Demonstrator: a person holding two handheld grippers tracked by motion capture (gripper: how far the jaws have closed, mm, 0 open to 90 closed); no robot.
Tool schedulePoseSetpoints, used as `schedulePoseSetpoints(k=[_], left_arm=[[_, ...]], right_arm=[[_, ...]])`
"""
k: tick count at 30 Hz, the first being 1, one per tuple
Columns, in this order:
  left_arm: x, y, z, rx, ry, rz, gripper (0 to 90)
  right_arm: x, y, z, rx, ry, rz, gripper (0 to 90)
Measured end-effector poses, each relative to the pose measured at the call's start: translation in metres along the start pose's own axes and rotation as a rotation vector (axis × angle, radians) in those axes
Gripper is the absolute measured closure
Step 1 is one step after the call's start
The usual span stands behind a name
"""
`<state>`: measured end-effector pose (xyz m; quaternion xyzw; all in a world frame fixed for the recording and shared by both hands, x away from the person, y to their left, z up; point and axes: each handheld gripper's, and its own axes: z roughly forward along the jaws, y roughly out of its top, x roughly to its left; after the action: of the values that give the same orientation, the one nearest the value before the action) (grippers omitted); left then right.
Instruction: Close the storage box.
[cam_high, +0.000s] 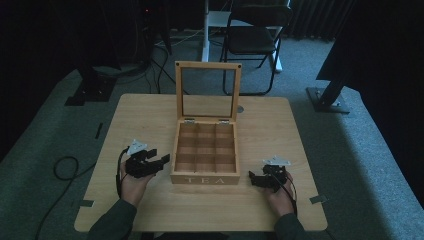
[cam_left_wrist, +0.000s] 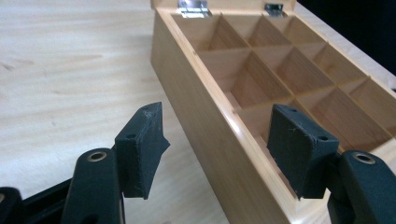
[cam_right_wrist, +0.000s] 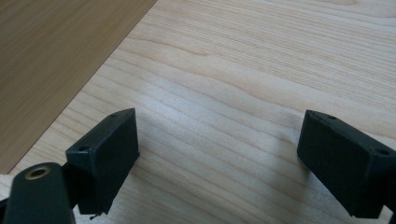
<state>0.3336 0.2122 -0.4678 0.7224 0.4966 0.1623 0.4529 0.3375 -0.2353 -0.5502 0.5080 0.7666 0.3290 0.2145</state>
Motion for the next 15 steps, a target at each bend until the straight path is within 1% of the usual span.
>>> schedulePoseSetpoints(k=[3,6,7,10,13,15], left_arm=[[0.003,0.008,0.000,-0.011,0.009,-0.001,36.8],[0.006,0.016,0.000,-0.016,0.018,0.007,36.8],[0.006,0.016,0.000,-0.016,0.018,0.007,36.8],[0.010,0.025,0.000,-0.028,0.023,0.003,36.8],[0.011,0.028,0.000,-0.029,0.023,0.010,36.8],[0.012,0.033,0.002,-0.030,0.028,0.019,36.8]], right_arm=[[0.000,0.000,0.000,0.000,-0.001,0.001,12.1],[0.000,0.000,0.000,0.000,-0.001,0.001,12.1],[0.000,0.000,0.000,0.000,-0.001,0.001,12.1],[0.000,0.000,0.000,0.000,-0.003,0.003,12.2],[0.001,0.000,0.000,0.000,-0.005,0.005,12.1],[0.001,0.000,0.000,0.000,-0.005,0.005,12.0]])
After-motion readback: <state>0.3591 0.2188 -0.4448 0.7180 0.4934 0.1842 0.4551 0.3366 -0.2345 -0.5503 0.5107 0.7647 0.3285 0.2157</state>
